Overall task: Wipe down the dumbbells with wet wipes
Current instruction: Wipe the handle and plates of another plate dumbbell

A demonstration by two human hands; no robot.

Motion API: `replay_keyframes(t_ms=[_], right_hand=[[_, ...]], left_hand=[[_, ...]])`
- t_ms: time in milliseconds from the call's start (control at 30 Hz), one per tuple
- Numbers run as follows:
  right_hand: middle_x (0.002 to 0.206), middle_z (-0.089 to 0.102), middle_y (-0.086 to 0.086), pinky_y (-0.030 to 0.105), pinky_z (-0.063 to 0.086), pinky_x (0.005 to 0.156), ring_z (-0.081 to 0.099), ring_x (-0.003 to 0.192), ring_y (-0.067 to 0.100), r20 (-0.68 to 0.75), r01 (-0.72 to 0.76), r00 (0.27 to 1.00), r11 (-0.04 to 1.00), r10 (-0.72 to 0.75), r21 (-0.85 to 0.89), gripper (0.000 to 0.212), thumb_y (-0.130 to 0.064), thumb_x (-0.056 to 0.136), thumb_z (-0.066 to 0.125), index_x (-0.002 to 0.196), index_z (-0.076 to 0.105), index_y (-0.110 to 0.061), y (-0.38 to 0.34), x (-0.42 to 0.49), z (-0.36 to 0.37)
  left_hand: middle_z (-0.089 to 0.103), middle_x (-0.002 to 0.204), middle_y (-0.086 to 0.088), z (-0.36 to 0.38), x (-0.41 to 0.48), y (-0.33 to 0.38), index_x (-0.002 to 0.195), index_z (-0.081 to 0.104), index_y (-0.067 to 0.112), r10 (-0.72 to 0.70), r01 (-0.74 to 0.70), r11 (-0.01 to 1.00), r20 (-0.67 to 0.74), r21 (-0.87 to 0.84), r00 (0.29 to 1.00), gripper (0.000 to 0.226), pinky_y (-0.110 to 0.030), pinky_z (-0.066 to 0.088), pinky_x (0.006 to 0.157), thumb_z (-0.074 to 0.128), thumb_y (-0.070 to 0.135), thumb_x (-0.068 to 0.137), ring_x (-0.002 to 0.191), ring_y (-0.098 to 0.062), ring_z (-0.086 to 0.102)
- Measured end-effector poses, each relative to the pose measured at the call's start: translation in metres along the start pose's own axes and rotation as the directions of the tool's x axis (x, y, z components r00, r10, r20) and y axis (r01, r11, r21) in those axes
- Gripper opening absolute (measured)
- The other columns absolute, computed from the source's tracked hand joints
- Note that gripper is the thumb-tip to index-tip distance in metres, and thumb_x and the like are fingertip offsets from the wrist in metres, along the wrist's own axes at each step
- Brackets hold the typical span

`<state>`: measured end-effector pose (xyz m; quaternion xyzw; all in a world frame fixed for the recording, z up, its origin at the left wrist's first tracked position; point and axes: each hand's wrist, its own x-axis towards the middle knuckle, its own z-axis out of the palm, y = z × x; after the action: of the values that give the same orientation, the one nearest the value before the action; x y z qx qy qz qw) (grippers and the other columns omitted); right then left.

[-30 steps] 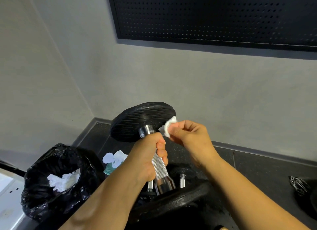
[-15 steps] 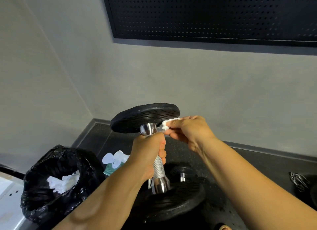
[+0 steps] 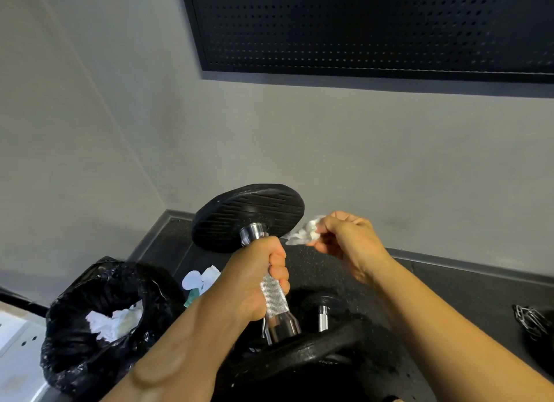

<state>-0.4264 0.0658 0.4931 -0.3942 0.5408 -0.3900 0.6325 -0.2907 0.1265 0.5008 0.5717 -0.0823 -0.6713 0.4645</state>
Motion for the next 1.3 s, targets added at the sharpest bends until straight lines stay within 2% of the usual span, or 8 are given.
replay_keyframes(t_ms=[133,267,400,533,733,1033,1200,1300], right_hand=[[0.055,0.058,0.003,0.019,0.049,0.045,0.055,0.047,0.01,-0.031,0.09,0.995,0.993,-0.093,-0.076,0.025,0.007,0.083,0.052,0.062,0.049,-0.007,0.0,-0.006,-0.012],[0.061,0.049,0.017,0.033,0.042,0.049,0.045,0.055,0.023,-0.034,0.346,0.932,0.914,-0.361,-0.211,0.023,0.005,0.083,0.055,0.065,0.041,0.004,-0.005,-0.018,-0.007],[0.052,0.041,0.013,0.027,0.03,0.044,0.032,0.046,0.01,0.029,0.621,0.743,0.672,-0.669,-0.404,0.028,-0.004,0.082,0.064,0.063,0.043,-0.003,-0.013,-0.037,0.013],[0.056,0.048,0.004,0.027,0.033,0.043,0.041,0.051,0.021,0.124,0.717,0.552,0.394,-0.825,-0.575,0.02,-0.003,0.078,0.065,0.071,0.049,-0.013,-0.016,-0.045,0.028],[0.07,0.056,-0.003,0.025,0.04,0.044,0.044,0.053,0.01,0.221,0.744,0.403,0.178,-0.888,-0.643,0.019,-0.008,0.078,0.063,0.093,0.073,-0.015,-0.013,-0.041,0.041],[0.063,0.052,0.002,0.027,0.033,0.035,0.04,0.046,0.017,0.38,0.645,0.251,-0.139,-0.89,-0.751,0.01,-0.005,0.082,0.066,0.073,0.067,-0.008,-0.011,-0.037,0.04],[0.062,0.052,0.004,0.03,0.033,0.036,0.038,0.046,0.017,0.383,0.671,0.212,-0.151,-0.899,-0.726,0.01,0.001,0.076,0.067,0.069,0.062,-0.006,-0.009,-0.033,0.04],[0.065,0.053,0.002,0.029,0.032,0.04,0.04,0.047,0.016,0.345,0.705,0.306,-0.032,-0.887,-0.708,0.007,-0.012,0.082,0.06,0.075,0.06,-0.009,-0.012,-0.032,0.037]], left_hand=[[0.035,0.047,0.002,-0.003,0.001,-0.001,0.046,0.04,0.016,0.038,-0.035,0.998,-0.065,0.056,0.997,0.039,-0.014,0.027,0.036,0.05,-0.004,0.079,0.033,-0.009,0.03],[0.034,0.052,-0.002,0.0,0.005,-0.002,0.061,0.043,0.012,0.144,-0.119,0.978,-0.14,0.171,0.98,0.029,-0.016,0.026,0.04,0.05,-0.006,0.083,0.037,-0.012,0.03],[0.038,0.051,-0.003,-0.003,0.012,-0.004,0.071,0.049,0.009,0.214,-0.163,0.952,-0.181,0.258,0.96,0.019,-0.019,0.03,0.041,0.053,-0.004,0.084,0.039,-0.013,0.033],[0.038,0.046,-0.002,-0.004,0.015,-0.006,0.07,0.049,0.011,0.256,-0.188,0.931,-0.197,0.312,0.946,0.018,-0.021,0.03,0.042,0.054,-0.001,0.083,0.038,-0.013,0.034],[0.043,0.054,-0.004,-0.004,0.018,-0.01,0.073,0.051,0.01,0.317,-0.222,0.887,-0.185,0.405,0.93,0.015,-0.022,0.033,0.042,0.053,0.005,0.086,0.042,-0.014,0.037],[0.04,0.053,-0.004,-0.002,0.016,-0.009,0.068,0.048,0.012,0.272,-0.197,0.896,-0.14,0.398,0.952,0.021,-0.022,0.031,0.041,0.05,0.001,0.086,0.042,-0.014,0.035],[0.038,0.053,-0.004,-0.001,0.012,-0.008,0.069,0.046,0.011,0.23,-0.174,0.907,-0.104,0.383,0.968,0.023,-0.021,0.031,0.04,0.048,0.0,0.088,0.041,-0.013,0.033],[0.038,0.053,-0.004,-0.002,0.013,-0.009,0.072,0.048,0.011,0.206,-0.161,0.919,-0.091,0.36,0.974,0.02,-0.021,0.029,0.04,0.049,0.0,0.089,0.039,-0.013,0.032]])
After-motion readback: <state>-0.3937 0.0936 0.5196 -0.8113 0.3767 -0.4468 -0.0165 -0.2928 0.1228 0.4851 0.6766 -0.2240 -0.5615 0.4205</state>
